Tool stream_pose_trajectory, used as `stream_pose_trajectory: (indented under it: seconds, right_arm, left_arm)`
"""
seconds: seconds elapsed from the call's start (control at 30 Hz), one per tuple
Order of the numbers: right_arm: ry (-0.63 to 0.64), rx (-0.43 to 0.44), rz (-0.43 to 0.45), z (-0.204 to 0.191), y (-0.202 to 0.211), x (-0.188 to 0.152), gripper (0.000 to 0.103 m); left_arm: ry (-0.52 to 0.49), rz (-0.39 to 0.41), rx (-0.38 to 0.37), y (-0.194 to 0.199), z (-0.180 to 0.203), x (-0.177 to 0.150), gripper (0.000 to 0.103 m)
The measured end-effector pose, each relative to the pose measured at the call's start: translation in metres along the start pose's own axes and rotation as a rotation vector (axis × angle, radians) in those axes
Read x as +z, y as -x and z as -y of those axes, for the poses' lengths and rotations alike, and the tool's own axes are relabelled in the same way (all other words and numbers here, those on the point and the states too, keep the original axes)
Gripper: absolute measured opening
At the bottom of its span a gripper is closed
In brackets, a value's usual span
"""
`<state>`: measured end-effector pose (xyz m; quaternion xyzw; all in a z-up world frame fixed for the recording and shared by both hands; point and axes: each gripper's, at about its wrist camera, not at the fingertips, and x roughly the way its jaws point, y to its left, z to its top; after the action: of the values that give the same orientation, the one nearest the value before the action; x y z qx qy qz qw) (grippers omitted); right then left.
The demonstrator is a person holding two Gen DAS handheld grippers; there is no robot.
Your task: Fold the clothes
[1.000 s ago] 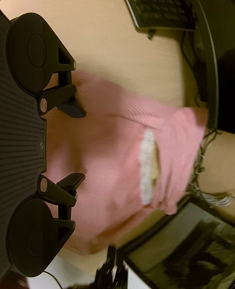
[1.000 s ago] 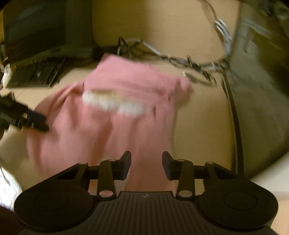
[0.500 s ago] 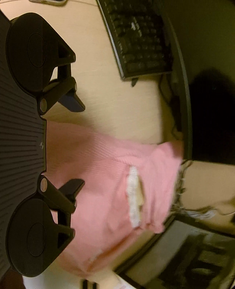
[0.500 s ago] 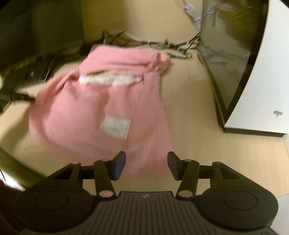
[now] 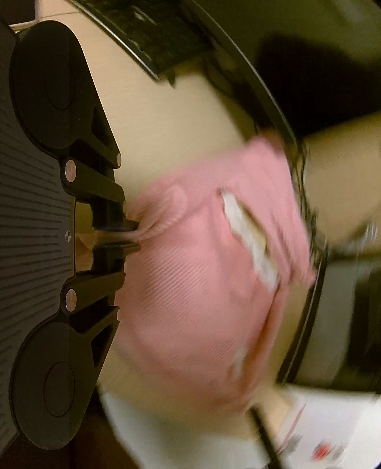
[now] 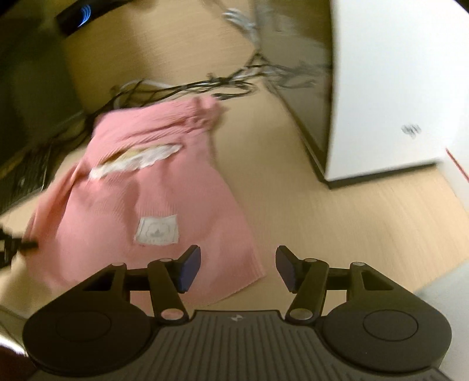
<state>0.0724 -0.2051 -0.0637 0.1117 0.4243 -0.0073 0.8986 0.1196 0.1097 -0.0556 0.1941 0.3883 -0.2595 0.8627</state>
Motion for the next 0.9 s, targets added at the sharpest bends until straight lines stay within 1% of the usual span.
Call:
stream_pose_trajectory:
  seconds: [0.07,0.1,0.17,0.23,0.3,0.33,0.37,0.4,0.53,0.57,0.6,0.63,0.67,0.73,0.77,0.83,0.9]
  right_arm:
    - [-0.066,0.010,-0.001,0.007,-0.005,-0.002,0.058]
    - [-0.095,0.009,0.004,0.009,-0.009,-0.004,0.058]
    - [-0.135,-0.023,0.026,0.009,-0.015,-0.008,0.058]
    - [-0.155,-0.079,0.083,0.009,-0.018,-0.010,0.058]
    - [-0.176,-0.123,0.147,0.014,-0.020,-0.008,0.058]
    - [-0.192,-0.134,0.167,0.017,-0.022,-0.006,0.058]
    - [-0.204,-0.133,0.164,0.019,-0.024,-0.004,0.058]
    - [-0.203,-0.126,0.160,0.019,-0.026,-0.004,0.058]
    - [-0.194,-0.101,0.145,0.015,-0.033,-0.005,0.057]
    - [-0.180,-0.091,0.141,0.011,-0.034,-0.005,0.051]
    - [-0.171,-0.069,0.131,0.007,-0.035,-0.004,0.035]
    - [-0.155,-0.051,0.122,0.003,-0.035,-0.003,0.025]
    - [-0.123,-0.042,0.117,-0.003,-0.032,0.000,0.003]
    - [-0.042,-0.029,0.114,-0.015,-0.026,0.007,0.002]
    - [0.052,-0.038,0.130,-0.028,-0.019,0.010,0.002]
    - [0.295,-0.058,0.135,-0.058,-0.007,0.010,0.002]
    - [0.553,-0.076,0.090,-0.083,-0.011,-0.008,0.002]
  left_arm:
    - [-0.022,-0.019,-0.049,-0.002,0.007,-0.001,0.010]
    - [-0.007,-0.023,-0.069,-0.003,0.006,-0.002,0.011]
    - [0.023,-0.031,-0.107,-0.006,0.003,-0.004,0.014]
    - [0.047,-0.030,-0.148,-0.003,0.001,-0.005,0.020]
    - [0.069,-0.026,-0.185,0.001,0.000,-0.006,0.031]
    - [0.080,-0.021,-0.201,0.002,-0.001,-0.005,0.034]
    - [0.091,-0.017,-0.217,0.003,-0.001,-0.005,0.039]
    - [0.097,-0.015,-0.220,0.003,0.001,-0.004,0.040]
    - [0.110,-0.012,-0.232,-0.002,0.007,-0.003,0.040]
    - [0.114,-0.013,-0.239,-0.003,0.008,-0.003,0.041]
    - [0.118,-0.014,-0.245,-0.004,0.008,-0.003,0.041]
    - [0.115,-0.013,-0.253,-0.005,0.009,-0.002,0.041]
    - [0.113,-0.012,-0.262,-0.006,0.009,-0.001,0.043]
    - [0.105,-0.012,-0.289,-0.006,0.010,0.000,0.047]
    - [0.096,-0.012,-0.309,-0.005,0.012,0.000,0.051]
    - [0.077,-0.013,-0.349,-0.004,0.015,0.000,0.057]
    - [0.063,-0.023,-0.381,-0.007,0.020,-0.001,0.061]
